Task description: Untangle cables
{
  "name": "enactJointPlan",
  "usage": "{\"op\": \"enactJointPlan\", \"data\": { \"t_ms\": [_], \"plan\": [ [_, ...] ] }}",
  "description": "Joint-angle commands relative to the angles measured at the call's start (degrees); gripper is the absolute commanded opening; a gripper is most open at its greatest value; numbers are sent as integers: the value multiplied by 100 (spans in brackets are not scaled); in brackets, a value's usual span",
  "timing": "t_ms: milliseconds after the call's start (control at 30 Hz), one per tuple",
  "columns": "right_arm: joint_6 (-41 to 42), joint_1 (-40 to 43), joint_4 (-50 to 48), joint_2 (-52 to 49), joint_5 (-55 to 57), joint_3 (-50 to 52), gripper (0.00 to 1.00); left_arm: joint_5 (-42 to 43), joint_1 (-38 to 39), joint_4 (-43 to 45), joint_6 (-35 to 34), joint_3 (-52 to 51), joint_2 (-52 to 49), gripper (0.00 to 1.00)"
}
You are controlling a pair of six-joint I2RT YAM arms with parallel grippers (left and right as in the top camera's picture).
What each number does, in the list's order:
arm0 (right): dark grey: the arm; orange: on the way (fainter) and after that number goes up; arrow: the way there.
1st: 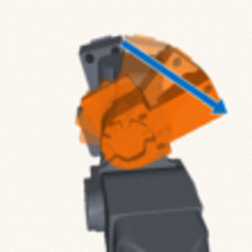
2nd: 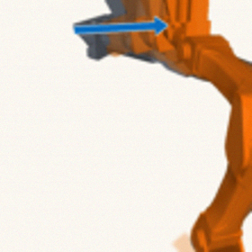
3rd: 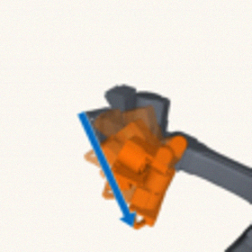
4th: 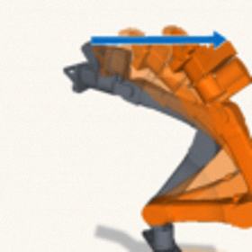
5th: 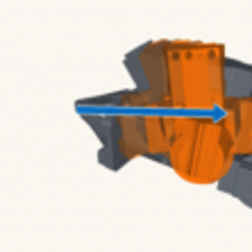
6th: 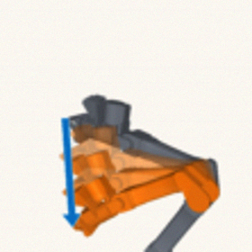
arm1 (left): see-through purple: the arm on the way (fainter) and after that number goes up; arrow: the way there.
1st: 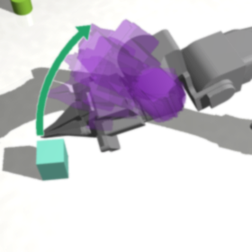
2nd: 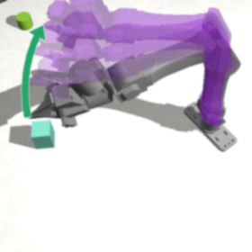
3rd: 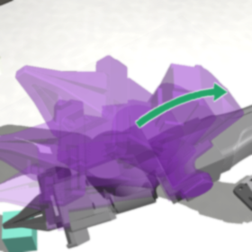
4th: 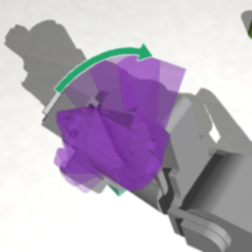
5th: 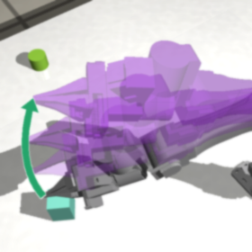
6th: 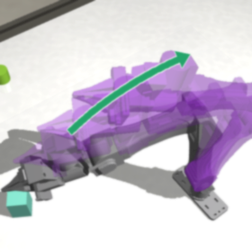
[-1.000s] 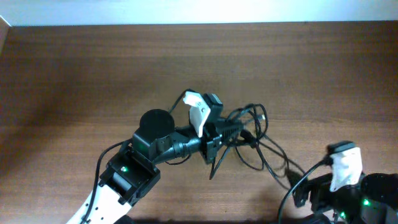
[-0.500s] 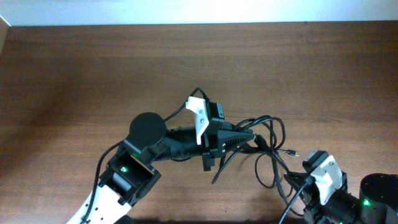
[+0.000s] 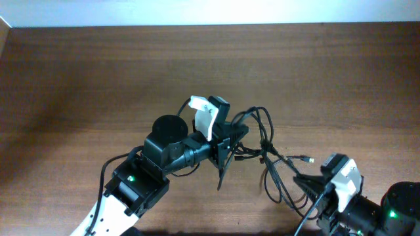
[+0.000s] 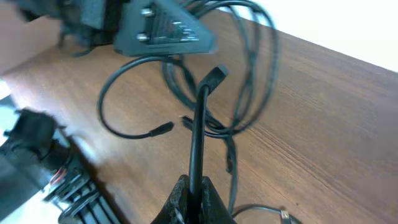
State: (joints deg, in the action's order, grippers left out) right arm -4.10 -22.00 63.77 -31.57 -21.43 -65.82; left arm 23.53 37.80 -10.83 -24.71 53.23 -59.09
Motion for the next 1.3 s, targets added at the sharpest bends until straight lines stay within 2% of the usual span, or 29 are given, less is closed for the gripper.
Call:
{"op": "enactJointPlan", "data": {
  "t_ms": [0, 133, 167, 200, 233, 267, 333, 567, 633, 833, 933, 1100, 1200, 1267],
  "plan": [
    [894, 26, 20, -2, 1104, -9, 4, -990, -11, -365, -942, 81, 61, 0],
    [1657, 26, 131, -2, 2179, -7, 4, -1001, -11, -428, -962, 81, 61, 0],
    [1683, 26, 181, -2, 2258, -7, 22, -946, -11, -428, -960, 81, 61, 0],
    [1683, 26, 258, -2, 2256, -7, 71, -918, -11, -428, -957, 81, 61, 0],
    [1681, 26, 339, -2, 2256, -7, 82, -863, -11, -426, -951, 81, 61, 0],
    [1681, 26, 398, -2, 2256, -7, 87, -758, -11, -420, -787, 81, 61, 0],
    [1681, 26, 400, -2, 2260, -7, 88, -317, -11, -376, -105, 81, 61, 0],
    [1707, 26, -70, -2, 2514, -7, 88, 3209, -11, -114, 2643, 81, 61, 0],
    [1703, 26, -225, -2, 2509, -7, 88, 3781, -11, -15, 3067, 81, 61, 0],
    [721, 26, -280, -4, 1274, -7, 88, 4124, -11, 492, 3171, 81, 61, 0],
    [249, 26, -275, -4, 649, -7, 89, 3941, -11, 590, 3171, 81, 55, 0],
    [234, 26, -273, -4, 595, -7, 89, 3193, -11, 592, 2844, 81, 55, 0],
    [210, 26, -278, -4, 533, -7, 89, 3220, -11, 586, 2841, 81, 55, 0],
    [190, 26, -302, -4, 538, -7, 89, 3519, -4, 610, 2846, 81, 55, 0]
  ]
}}
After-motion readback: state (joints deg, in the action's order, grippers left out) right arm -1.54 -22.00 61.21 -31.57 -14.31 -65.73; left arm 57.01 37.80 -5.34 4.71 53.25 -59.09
